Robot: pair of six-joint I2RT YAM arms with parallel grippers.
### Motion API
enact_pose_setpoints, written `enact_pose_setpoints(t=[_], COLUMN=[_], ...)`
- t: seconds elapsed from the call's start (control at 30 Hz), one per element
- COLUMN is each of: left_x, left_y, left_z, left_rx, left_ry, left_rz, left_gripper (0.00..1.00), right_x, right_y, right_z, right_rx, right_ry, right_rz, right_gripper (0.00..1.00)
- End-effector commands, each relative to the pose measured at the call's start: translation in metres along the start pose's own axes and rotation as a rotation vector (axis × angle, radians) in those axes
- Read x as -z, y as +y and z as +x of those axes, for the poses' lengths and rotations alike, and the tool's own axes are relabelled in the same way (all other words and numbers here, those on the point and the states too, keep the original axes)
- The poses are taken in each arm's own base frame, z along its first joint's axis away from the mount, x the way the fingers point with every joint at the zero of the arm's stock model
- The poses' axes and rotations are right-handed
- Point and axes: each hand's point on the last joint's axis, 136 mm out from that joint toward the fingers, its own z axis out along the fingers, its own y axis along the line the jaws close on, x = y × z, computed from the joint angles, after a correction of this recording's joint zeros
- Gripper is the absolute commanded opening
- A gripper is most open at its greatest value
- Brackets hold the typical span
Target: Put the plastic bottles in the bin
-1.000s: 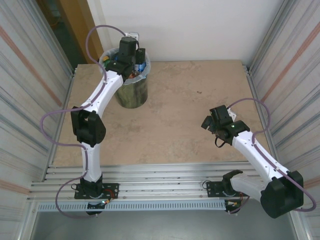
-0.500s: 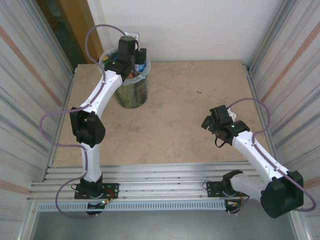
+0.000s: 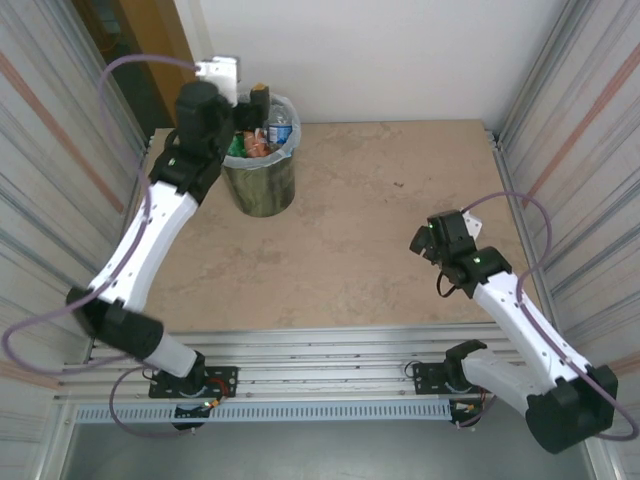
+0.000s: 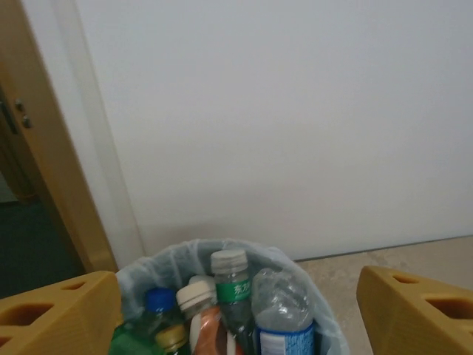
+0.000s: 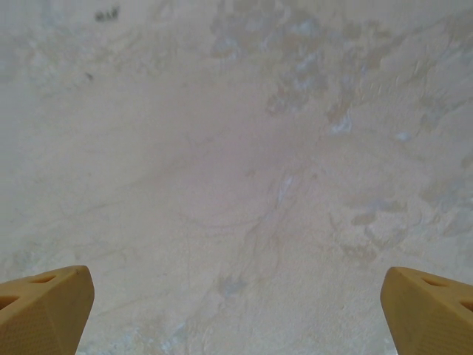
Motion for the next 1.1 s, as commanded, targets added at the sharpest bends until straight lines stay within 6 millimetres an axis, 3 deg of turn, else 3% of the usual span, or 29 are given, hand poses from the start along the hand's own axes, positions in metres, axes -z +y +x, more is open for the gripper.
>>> enact_pose_setpoints(t=[0.0,0.1,0.23,0.43,0.7,0.83,1.07], left_x=[0.032,0.068,0.106,0.14,0.152,0.144,0.128], left_y=[0.02,0.039,0.061,0.086,0.118,0.125,0.13], left_z=[0.009,0.031,0.076,0.148,0.224,0.257,0.294], left_rx=[0.012,0.032,0.071,0.078,0.05,0.092,0.079], left_ry=[-0.047,-0.048,-0.022,0.037,0.088,0.122,0.15], left_rz=[-0.069,-0.121,-0.186,-0.28,-0.396,-0.382,-0.351], left_gripper=[0.89,0.94,0.99,0.99,0.99,0.99,0.98], right_x=[0.024,0.039,0.054,0.067,0.061,0.053,0.027], right_y=[-0.005,-0.012,-0.017,-0.023,-0.054,-0.045,-0.041], right_z=[-0.031,-0.043,-0.053,-0.056,-0.062,-0.063,-0.058], right_rx=[0.031,0.047,0.11,0.152,0.086,0.143,0.219], right_ry=[-0.148,-0.243,-0.376,-0.508,-0.586,-0.599,-0.579], right_rz=[-0.01,-0.028,-0.077,-0.123,0.025,-0.003,0.008], right_gripper=[0.98,0.98,0.98,0.98,0.98,0.98,0.98])
